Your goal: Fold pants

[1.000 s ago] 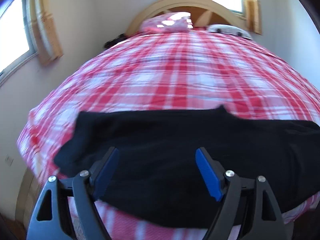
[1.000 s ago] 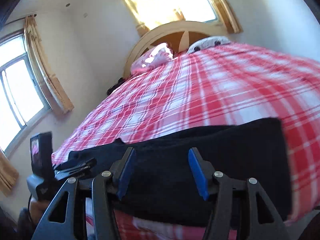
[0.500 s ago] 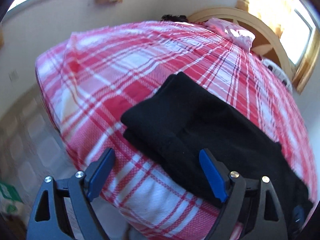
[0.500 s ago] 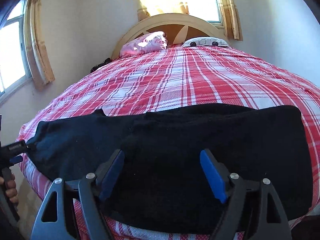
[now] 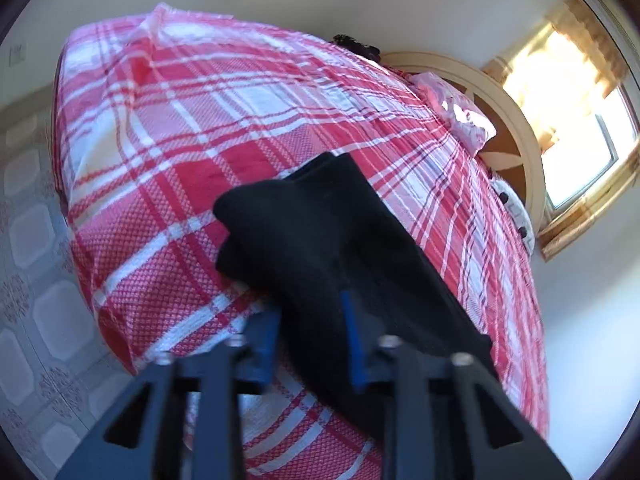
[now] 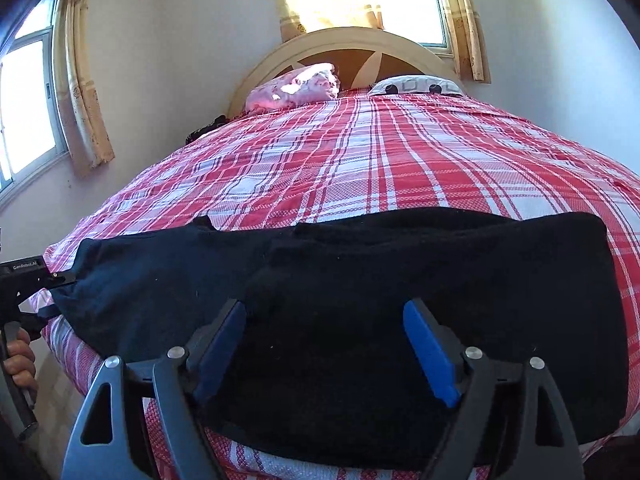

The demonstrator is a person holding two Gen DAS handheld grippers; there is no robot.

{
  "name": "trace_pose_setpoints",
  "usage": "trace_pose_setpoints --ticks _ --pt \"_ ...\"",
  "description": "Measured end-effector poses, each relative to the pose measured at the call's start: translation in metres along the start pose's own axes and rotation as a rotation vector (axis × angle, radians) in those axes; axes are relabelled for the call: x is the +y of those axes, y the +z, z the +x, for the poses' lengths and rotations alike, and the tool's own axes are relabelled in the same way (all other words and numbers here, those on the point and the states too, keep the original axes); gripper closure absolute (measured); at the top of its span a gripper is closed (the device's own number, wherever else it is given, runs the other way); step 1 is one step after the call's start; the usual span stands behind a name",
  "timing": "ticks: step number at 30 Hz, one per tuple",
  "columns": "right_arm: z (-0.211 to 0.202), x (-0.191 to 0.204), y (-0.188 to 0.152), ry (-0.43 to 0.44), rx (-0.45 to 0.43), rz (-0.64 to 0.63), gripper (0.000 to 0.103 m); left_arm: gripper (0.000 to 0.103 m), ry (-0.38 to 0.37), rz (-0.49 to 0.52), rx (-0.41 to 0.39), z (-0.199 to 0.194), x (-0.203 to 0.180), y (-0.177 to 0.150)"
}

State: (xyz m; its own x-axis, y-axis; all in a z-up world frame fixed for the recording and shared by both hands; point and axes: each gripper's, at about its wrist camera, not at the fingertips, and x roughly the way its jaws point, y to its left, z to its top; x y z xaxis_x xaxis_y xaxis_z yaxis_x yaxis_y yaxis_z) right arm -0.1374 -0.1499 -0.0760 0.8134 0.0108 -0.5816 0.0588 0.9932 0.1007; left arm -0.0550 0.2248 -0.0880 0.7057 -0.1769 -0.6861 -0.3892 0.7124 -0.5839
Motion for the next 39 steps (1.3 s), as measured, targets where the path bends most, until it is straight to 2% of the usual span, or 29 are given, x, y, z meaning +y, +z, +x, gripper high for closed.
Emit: trace_pose_setpoints --ticks 2,5,8,10,12,14,17,19,21,25,29,31,35,39 --pt "0.0 0.001 0.0 -0.003 0.001 -0.005 0.02 0.086 -0.021 -0.031 0.007 0.001 0.006 0.001" --pt "0.0 0.0 0.0 -0.002 0.002 -0.007 0.02 0.089 -0.011 -0.001 -0.001 -0.002 -0.001 0.001" --pt "-0.001 -0.001 0.002 0.01 0.005 0.002 0.02 0.09 -0.014 0.051 -0.045 -0.012 -0.015 0.003" --pt "-0.004 -0.003 0.004 0.034 0.007 0.011 0.02 0.09 0.001 0.141 -0.093 -0.02 -0.034 0.005" --pt "-0.011 -0.01 0.007 0.065 -0.011 0.055 0.02 0.09 -0.019 0.248 -0.14 -0.03 -0.06 0.005" --pt "-0.025 -0.022 0.013 0.079 -0.066 0.11 0.02 0.09 -0.078 0.358 -0.193 -0.043 -0.089 0.0" --pt "-0.043 -0.038 0.023 0.052 -0.12 0.125 0.02 0.09 -0.162 0.531 -0.268 -0.061 -0.131 -0.017" --pt "-0.049 -0.05 0.025 0.042 -0.121 0.15 0.02 0.09 -0.25 0.644 -0.285 -0.069 -0.162 -0.037" --pt "-0.054 -0.069 0.024 0.046 -0.113 0.2 0.02 0.09 -0.324 0.716 -0.275 -0.07 -0.184 -0.052" --pt "-0.064 -0.109 0.017 0.065 -0.107 0.326 0.02 0.09 -0.491 0.912 -0.224 -0.072 -0.232 -0.109" --pt "-0.085 -0.137 0.012 0.065 -0.144 0.389 0.02 0.09 -0.604 1.085 -0.16 -0.07 -0.26 -0.169" --pt "-0.097 -0.148 0.011 0.063 -0.167 0.397 0.02 0.091 -0.63 1.187 -0.147 -0.067 -0.264 -0.203" --pt "-0.11 -0.168 0.002 0.042 -0.17 0.453 0.02 0.091 -0.608 1.368 -0.162 -0.056 -0.259 -0.257" --pt "-0.115 -0.184 -0.013 0.037 -0.146 0.501 0.02 0.091 -0.555 1.475 -0.173 -0.049 -0.251 -0.279"
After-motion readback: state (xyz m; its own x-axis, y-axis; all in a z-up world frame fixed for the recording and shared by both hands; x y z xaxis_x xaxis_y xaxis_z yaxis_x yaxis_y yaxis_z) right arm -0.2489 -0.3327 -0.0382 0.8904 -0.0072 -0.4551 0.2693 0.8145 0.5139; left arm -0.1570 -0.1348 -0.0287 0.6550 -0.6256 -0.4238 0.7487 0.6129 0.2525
